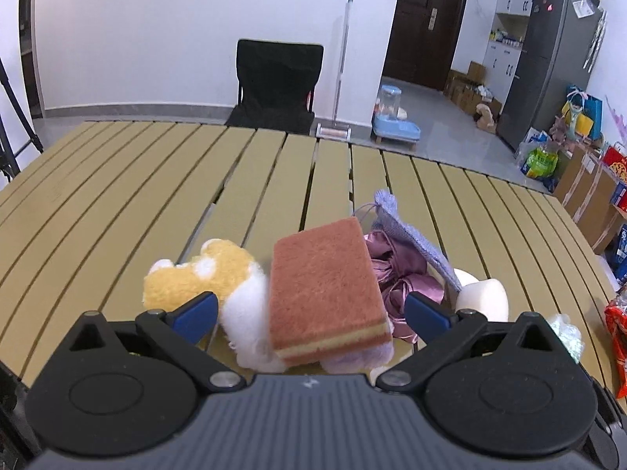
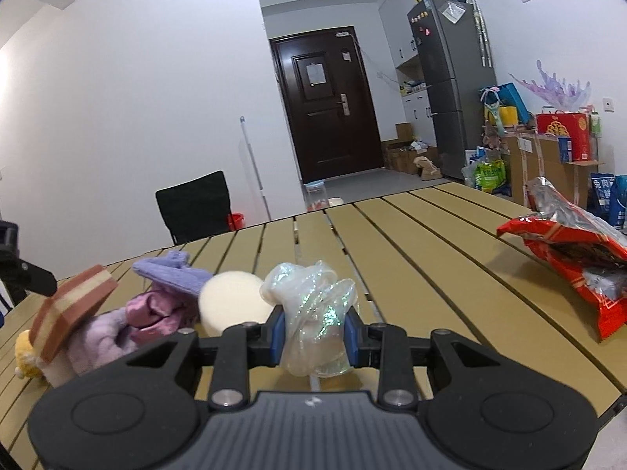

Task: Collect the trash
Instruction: 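Grasp the pink-brown sponge with the left gripper while right holds the plastic bag, then carry the sponge and plastic bag back over the black bin, then open the left gripper to drop the sponge into the bin, then move the right tool over the bin and open it to drop the bag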

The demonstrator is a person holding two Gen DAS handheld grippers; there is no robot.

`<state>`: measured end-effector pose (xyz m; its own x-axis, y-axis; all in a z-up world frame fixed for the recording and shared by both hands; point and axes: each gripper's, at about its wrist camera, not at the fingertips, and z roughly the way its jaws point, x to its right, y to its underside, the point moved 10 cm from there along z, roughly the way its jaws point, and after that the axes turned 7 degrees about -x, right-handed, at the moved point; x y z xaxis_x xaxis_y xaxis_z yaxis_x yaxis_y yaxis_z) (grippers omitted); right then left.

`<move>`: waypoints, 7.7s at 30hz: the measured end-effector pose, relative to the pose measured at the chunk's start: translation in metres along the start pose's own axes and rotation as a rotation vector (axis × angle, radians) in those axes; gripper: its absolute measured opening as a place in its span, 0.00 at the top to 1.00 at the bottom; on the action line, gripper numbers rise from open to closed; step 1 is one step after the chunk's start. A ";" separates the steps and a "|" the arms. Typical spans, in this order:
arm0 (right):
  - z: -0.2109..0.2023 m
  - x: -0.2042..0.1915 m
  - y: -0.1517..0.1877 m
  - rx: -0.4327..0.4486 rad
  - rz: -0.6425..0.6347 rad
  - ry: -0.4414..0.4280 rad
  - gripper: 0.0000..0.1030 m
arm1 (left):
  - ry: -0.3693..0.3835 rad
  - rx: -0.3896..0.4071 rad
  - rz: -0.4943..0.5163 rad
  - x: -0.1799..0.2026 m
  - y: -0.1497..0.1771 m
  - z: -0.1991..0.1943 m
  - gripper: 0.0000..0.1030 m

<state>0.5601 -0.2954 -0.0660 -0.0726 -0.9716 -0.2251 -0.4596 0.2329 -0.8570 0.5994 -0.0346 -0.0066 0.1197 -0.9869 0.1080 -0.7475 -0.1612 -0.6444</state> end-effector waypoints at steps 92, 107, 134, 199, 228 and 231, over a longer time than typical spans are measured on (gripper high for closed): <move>-0.218 -0.046 0.229 -0.263 -0.265 -0.085 0.72 | -0.135 0.084 0.138 -0.077 0.299 -0.164 0.30; -0.219 -0.040 0.281 -0.402 -0.305 -0.040 0.72 | -0.154 -0.006 0.132 -0.100 0.346 -0.139 0.30; -0.160 -0.041 0.307 -0.527 -0.323 -0.018 0.72 | -0.183 -0.236 0.078 -0.144 0.360 -0.074 0.30; -0.082 0.014 0.298 -0.526 -0.222 0.064 0.72 | -0.111 -0.351 0.132 -0.052 0.320 0.045 0.00; -0.115 -0.081 0.265 -0.412 -0.315 -0.059 0.72 | -0.141 -0.162 0.068 -0.125 0.298 -0.025 0.00; -0.112 -0.095 0.266 -0.416 -0.326 -0.077 0.72 | -0.152 -0.159 0.052 -0.137 0.298 -0.028 0.00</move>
<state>0.3460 -0.1459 -0.2208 0.1900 -0.9815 -0.0247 -0.7610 -0.1313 -0.6354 0.3423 0.0527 -0.1922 0.1663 -0.9850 -0.0449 -0.8471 -0.1194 -0.5178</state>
